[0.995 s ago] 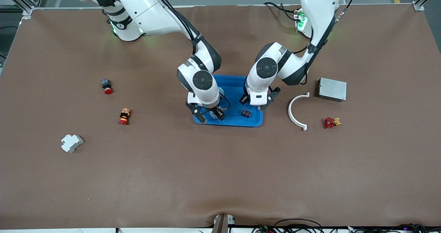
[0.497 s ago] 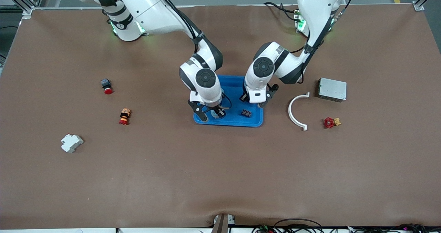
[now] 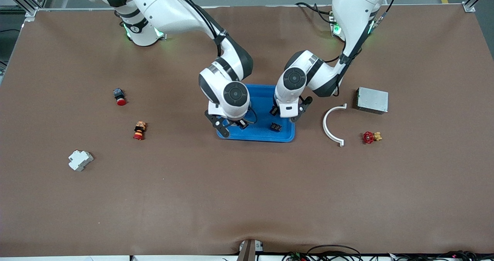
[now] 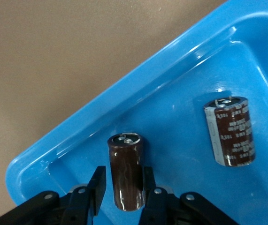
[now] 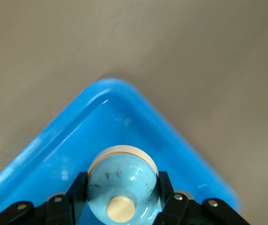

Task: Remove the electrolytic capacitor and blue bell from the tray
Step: 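Grasp the bell with the right gripper while the left gripper grasps the capacitor, then carry the bell with the right gripper while the left gripper carries the capacitor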

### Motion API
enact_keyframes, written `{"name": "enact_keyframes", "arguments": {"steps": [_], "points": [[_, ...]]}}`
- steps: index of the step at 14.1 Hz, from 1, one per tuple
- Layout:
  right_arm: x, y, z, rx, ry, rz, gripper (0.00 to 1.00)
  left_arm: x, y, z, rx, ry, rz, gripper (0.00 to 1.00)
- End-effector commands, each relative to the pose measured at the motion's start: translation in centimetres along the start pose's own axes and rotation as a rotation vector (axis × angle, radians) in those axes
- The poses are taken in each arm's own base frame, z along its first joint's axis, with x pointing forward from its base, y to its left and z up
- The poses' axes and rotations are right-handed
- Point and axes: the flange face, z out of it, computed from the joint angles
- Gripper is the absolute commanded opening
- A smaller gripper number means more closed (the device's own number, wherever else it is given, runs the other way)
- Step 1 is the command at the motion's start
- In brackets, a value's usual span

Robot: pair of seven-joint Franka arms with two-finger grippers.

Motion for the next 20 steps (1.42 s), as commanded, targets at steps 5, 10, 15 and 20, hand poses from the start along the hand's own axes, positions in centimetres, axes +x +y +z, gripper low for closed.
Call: {"name": "enact_keyframes", "arguments": {"steps": [5,10,15,20], "points": [[14.0,9.8,-8.3,-0.092,-0.049,-0.331,0.00,-0.2,0.8,-0.2,-0.035,0.017,-0.015,0.00],[24.8,19.7,-10.2,-0.034,-0.058,-0.573,0.00,3.2,0.6,-9.7,-0.104,0.051,-0.089,0.00],[32.0,28.8,-5.5,0.083,0.008,-0.739,0.00,10.1,-2.3,-17.0,-0.080,0.079,-0.186,0.00],[36.2,33.9,0.4,0.149,0.071,-0.764,0.00,18.9,-6.5,-18.1,0.022,0.088,-0.156,0.00]]}}
